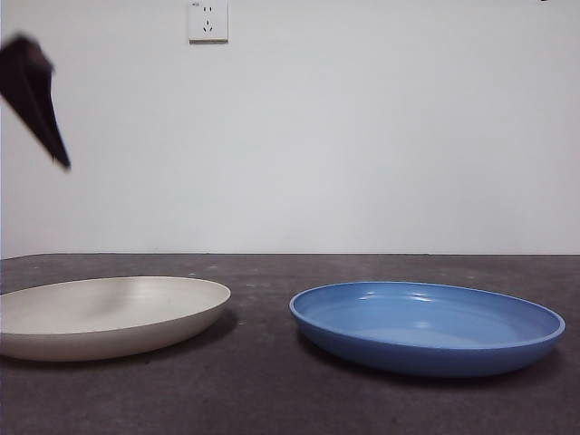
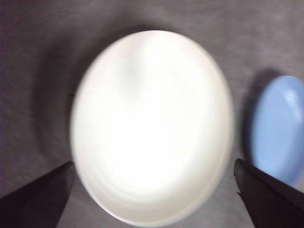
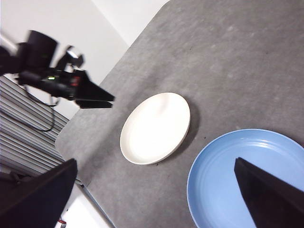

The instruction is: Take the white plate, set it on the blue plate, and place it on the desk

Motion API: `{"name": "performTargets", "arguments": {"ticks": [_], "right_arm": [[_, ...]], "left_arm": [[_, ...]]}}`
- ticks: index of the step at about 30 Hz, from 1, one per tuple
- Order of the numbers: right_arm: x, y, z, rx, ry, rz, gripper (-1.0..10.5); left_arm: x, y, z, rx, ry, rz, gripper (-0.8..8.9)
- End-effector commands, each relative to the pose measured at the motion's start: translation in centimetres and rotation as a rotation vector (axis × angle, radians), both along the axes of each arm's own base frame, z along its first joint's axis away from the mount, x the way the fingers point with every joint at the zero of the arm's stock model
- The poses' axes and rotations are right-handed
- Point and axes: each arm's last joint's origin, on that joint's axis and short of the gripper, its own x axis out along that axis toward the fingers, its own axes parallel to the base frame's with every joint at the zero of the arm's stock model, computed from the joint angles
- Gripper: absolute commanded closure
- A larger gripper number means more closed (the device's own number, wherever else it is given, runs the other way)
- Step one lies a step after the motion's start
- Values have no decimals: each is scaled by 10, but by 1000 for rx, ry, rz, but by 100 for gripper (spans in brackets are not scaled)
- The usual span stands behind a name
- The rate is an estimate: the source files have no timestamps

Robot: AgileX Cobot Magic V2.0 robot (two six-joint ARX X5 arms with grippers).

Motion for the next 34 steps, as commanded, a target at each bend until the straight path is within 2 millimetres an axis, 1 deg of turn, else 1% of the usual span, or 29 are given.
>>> {"name": "performTargets", "arguments": {"ticks": [1, 6, 11, 16, 20, 25, 26, 29, 30, 32, 34], "right_arm": [[0, 1, 5, -2, -23, 12, 286], [0, 1, 5, -5, -20, 11, 286], [0, 1, 5, -11, -29, 14, 286], [0, 1, 5, -15, -35, 16, 286], [0, 1, 4, -19, -38, 15, 286], [0, 1, 4, -19, -38, 14, 286], [0, 1, 4, -19, -38, 14, 286], [0, 1, 4, -21, -38, 12, 286], [0, 1, 4, -21, -39, 11, 286], [0, 1, 4, -21, -39, 11, 286], [0, 1, 4, -21, -38, 11, 286]], "left_arm": [[16, 5, -15, 34, 25, 0, 193], [32, 7, -40, 38, 74, 6, 196], [41, 8, -56, 13, 94, -2, 197], [45, 7, -64, -8, 103, -9, 199], [47, 8, -68, -9, 105, -9, 254], [48, 8, -70, -9, 108, -9, 262], [48, 8, -70, -9, 108, -8, 278], [48, 8, -70, -8, 109, -8, 407], [48, 8, -70, -8, 110, -8, 436], [48, 8, -70, -5, 112, -7, 472], [48, 8, -71, -2, 114, -6, 485]]}}
